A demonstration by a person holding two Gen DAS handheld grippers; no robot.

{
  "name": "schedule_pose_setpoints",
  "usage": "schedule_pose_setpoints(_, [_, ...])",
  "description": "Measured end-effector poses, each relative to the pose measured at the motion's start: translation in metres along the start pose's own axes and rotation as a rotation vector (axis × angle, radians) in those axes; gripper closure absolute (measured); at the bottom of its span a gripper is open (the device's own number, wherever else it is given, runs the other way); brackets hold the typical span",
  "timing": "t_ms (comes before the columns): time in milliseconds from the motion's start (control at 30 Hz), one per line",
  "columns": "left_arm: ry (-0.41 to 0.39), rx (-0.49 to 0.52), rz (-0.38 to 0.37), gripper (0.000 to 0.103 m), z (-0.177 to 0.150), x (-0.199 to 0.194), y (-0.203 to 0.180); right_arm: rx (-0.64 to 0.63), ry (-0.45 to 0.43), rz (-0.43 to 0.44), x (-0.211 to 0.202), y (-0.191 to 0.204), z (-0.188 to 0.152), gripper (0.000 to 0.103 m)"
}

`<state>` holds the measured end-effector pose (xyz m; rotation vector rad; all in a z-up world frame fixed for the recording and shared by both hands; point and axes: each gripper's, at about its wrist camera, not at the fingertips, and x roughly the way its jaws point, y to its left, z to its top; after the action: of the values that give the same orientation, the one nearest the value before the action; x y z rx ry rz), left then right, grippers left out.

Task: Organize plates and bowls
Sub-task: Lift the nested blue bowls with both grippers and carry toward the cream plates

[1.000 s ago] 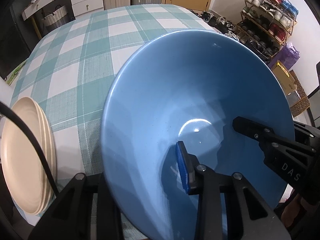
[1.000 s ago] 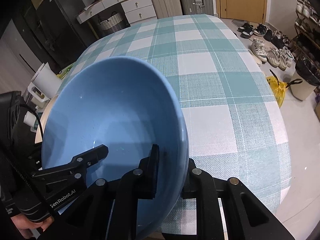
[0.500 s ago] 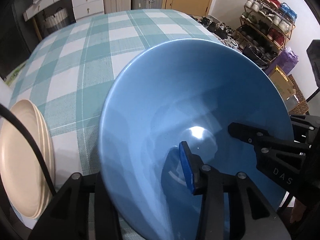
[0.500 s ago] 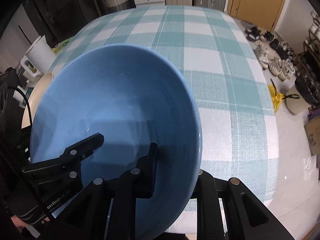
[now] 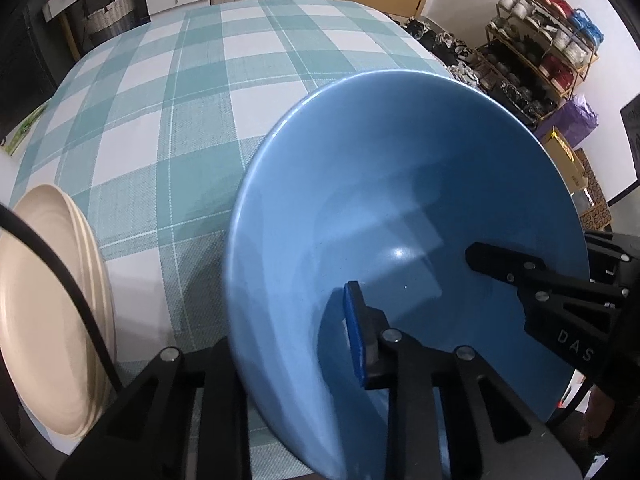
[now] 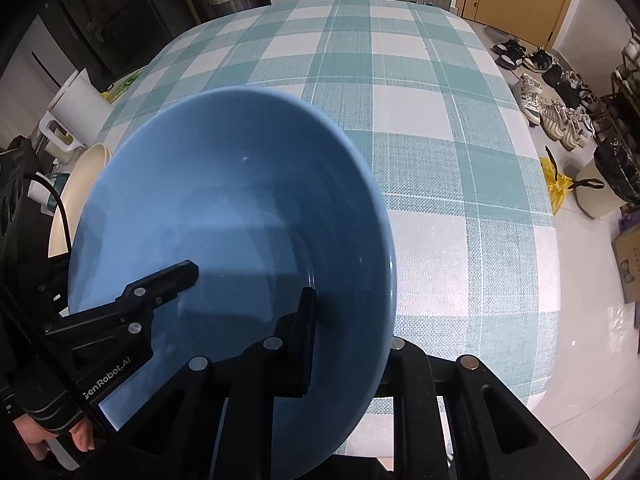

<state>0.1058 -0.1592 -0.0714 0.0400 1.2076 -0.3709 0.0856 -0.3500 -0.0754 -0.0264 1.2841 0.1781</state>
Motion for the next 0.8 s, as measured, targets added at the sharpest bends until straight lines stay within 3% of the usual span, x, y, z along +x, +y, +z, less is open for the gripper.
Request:
schedule_pose_setpoints(400, [0.007, 0.057, 0.088, 0.081, -0.002, -0.007, -0.005, 0.028, 0.02, 0.036, 0.001, -0.001, -0.001, 0.088])
schedule_pose_setpoints(800, [0.081, 0.005, 0.082, 0.081, 0.005, -0.014, 0.009, 0.038, 0.014, 0.068, -0.01, 0.006, 0.008, 0.09])
